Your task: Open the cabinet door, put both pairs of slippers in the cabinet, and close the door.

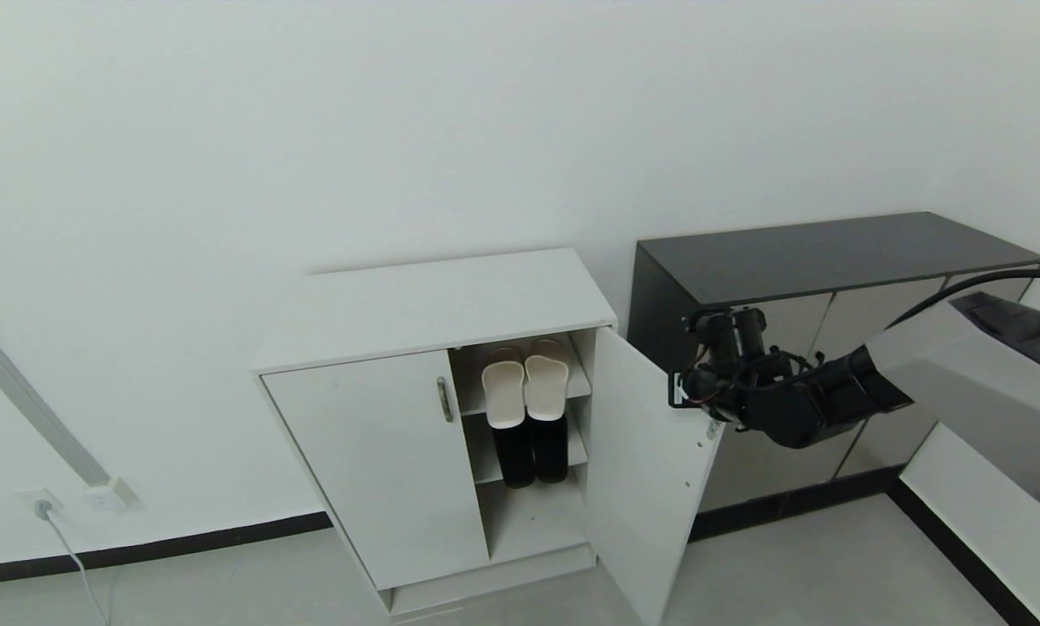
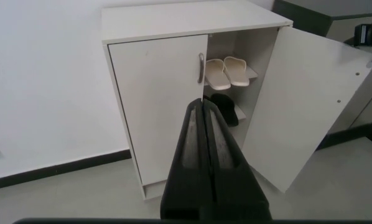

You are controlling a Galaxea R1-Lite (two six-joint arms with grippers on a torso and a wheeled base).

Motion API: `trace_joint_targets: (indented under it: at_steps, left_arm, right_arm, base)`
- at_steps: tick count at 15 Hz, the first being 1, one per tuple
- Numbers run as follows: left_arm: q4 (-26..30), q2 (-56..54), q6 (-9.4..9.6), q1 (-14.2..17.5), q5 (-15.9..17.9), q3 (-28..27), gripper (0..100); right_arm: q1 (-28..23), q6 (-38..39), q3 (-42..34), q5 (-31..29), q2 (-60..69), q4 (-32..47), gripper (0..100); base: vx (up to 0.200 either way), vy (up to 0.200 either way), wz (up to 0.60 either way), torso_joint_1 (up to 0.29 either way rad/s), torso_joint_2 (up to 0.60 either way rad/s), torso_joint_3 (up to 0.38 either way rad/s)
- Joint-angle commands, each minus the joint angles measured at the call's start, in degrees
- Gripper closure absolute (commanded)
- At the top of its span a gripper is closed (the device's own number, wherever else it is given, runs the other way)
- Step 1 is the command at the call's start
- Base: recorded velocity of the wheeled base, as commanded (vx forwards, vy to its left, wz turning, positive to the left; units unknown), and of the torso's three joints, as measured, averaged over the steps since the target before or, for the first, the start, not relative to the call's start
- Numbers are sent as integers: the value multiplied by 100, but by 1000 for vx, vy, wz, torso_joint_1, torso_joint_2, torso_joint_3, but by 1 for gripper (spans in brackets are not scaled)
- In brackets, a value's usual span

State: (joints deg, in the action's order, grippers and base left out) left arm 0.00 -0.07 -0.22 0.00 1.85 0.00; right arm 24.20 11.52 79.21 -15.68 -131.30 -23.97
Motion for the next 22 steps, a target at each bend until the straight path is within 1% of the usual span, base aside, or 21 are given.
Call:
trace_joint_targets:
  at_steps: [1,4,8,12,14,16,19,22]
  left_arm:
    - [0,7,-4,0,-1,0,100]
    - [0,7,-13,0,-1,0,100]
    - [0,7,-13,0,-10,0,100]
    - [0,7,-13,0,-1,0,100]
    - [0,7,-13,0,-1,0,100]
    - [0,7,-13,0,-1,0,100]
    - [0,7,-13,0,-10,0,100]
    - [0,7,-13,0,-10,0,100]
  right_arm:
    - [278,8,-301,30,342,-12,100]
    - [876,202,-881,153,817,-55,100]
    - [1166,175,-1224,232,1125,-99,100]
    - [1377,175,-1400,241,1133,-214,100]
    - [1421,166,-1497,302,1160,-346,100]
    - [1421,166,-1593,504,1186,-389,100]
    - [1421,140,-1848,698,1177,-829,100]
    - [1403,105,-2033,882,1169,-1066,100]
  base:
    - [0,0,0,0,0,0]
    - [0,0,0,0,0,0]
    - [0,0,0,0,0,0]
    - [0,0,0,0,0,0]
    - [0,0,600,2,0,0]
    - [0,0,600,-2,-2,5]
    - [0,0,0,0,0,0]
    - [0,0,0,0,0,0]
